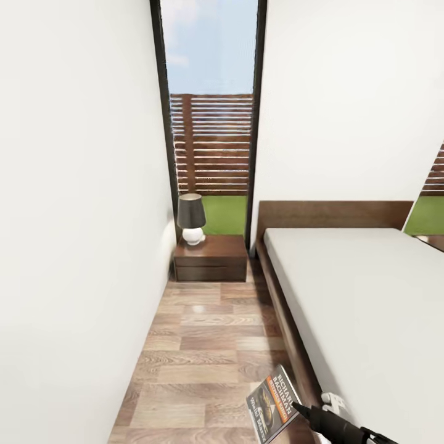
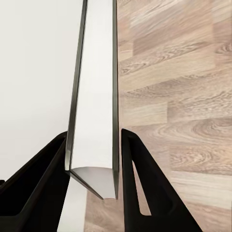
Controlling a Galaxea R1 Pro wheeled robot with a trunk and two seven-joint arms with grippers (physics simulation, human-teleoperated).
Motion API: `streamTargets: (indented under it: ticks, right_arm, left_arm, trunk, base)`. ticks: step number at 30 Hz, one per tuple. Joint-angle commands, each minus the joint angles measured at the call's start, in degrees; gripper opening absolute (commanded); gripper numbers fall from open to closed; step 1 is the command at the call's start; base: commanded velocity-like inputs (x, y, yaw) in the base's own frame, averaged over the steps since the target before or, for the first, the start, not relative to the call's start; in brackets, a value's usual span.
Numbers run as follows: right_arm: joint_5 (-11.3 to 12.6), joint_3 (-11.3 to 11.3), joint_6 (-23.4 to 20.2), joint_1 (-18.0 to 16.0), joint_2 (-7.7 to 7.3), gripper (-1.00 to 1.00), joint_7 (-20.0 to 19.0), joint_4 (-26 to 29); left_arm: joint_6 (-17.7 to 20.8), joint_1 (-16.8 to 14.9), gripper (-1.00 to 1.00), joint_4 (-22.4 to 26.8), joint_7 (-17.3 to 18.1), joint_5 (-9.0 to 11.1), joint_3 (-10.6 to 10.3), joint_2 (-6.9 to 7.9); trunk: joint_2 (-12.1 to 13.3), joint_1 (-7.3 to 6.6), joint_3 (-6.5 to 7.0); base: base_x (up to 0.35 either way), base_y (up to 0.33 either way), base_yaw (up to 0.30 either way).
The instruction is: In the bedroom, move the book from the bed onto either nightstand, and place the two sandals side by side next to the bed.
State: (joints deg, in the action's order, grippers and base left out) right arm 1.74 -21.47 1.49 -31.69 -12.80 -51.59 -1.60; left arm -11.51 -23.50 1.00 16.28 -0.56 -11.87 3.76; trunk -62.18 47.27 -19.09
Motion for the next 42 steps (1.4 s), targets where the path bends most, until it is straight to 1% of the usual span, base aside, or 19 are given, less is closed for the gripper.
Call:
streamTargets:
  ticks: [1, 42]
  right_arm:
    - [0.2, -0.2, 0.2, -0.1, -0.03, -1.0, -0.2, -0.2]
    - [0.2, -0.2, 0.2, -0.1, -0.03, -1.0, -0.1, -0.2]
  left_arm:
    - [-0.3, 0.0, 1.0, 0.0, 0.1, -0.1, -0.3, 0.01]
    - [-0.3, 0.0, 1.0, 0.0, 0.1, -0.1, -0.3, 0.01]
  trunk:
    - [0.0, 0.03, -0.07]
    - [0.0, 0.03, -0.07]
  base:
    - [0.269, 0.097, 0.0]
    - [0.327, 0.004, 0.0]
